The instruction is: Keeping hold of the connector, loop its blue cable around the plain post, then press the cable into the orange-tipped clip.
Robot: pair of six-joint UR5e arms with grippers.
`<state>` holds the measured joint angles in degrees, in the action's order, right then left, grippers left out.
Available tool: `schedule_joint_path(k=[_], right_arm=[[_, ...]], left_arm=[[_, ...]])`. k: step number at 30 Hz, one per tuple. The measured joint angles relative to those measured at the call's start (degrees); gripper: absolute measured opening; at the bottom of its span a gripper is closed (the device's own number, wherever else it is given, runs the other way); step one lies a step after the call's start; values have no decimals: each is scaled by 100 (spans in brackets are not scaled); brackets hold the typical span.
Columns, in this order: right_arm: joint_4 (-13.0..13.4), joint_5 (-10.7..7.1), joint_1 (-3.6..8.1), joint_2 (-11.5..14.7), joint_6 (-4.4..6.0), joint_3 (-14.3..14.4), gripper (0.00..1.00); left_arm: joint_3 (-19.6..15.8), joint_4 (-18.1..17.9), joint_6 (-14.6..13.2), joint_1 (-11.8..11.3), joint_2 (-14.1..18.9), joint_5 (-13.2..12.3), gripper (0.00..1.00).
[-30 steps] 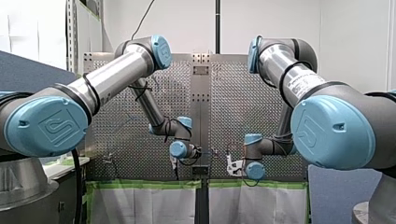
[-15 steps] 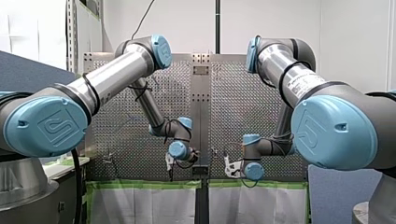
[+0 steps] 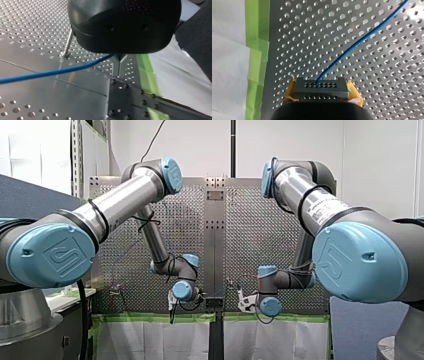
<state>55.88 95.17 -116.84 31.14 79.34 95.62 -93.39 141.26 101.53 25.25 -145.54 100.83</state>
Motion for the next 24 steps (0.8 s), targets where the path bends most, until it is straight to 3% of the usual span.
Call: schedule_joint_path(k=[8, 13, 24], right_arm=[[92, -180, -122, 33, -105, 22, 0], [317, -330, -225, 161, -120, 165, 0], [594, -260, -336, 218, -142, 421, 0]], left_arm=[[-169, -24, -5, -27, 181, -32, 0], [-173, -10, -1, -43, 220, -34, 0], [-191, 59, -13, -49, 225, -70, 0]])
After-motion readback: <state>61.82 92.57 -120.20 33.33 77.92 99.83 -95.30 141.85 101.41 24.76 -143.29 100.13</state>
